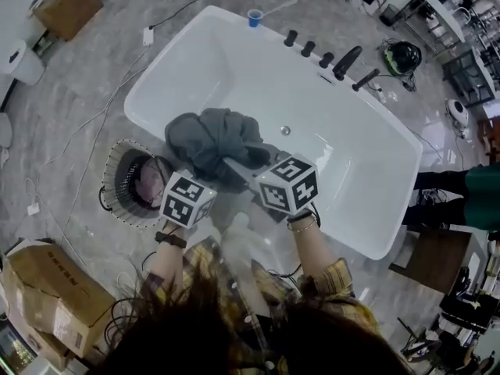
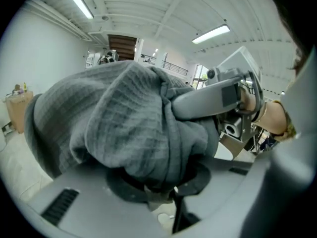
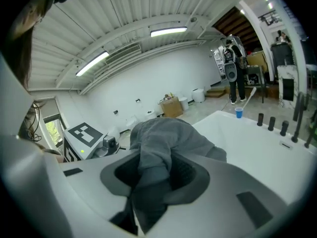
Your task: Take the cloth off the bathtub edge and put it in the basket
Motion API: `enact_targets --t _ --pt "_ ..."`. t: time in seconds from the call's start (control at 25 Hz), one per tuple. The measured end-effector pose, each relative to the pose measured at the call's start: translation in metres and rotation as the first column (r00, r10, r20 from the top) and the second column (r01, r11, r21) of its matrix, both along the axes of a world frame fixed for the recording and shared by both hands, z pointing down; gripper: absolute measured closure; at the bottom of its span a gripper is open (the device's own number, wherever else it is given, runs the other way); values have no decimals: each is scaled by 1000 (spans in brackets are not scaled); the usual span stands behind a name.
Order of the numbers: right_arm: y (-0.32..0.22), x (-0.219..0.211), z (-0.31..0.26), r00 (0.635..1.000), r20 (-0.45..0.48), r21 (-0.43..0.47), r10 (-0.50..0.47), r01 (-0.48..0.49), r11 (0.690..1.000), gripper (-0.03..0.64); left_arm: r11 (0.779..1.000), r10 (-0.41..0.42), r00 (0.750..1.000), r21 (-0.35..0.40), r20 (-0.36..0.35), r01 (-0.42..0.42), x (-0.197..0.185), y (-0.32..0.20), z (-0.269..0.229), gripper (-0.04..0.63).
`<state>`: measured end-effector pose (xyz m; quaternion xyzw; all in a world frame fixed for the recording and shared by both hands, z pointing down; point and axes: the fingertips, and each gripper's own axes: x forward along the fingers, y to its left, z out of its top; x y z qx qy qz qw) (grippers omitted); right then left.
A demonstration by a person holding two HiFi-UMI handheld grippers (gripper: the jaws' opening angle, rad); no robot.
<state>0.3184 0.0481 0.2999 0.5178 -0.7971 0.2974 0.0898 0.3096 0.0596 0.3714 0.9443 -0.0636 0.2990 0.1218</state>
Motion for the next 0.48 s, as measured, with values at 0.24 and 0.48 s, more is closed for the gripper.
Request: enact_targets --t 0.24,0.48 --pt "-14 -28 -49 995 -40 70 -86 89 994 476 992 -122 990 9 -75 123 -21 -16 -49 484" --pt "-30 -76 -74 977 -62 107 -206 211 972 476 970 -240 966 6 -96 242 -67 -33 -73 483"
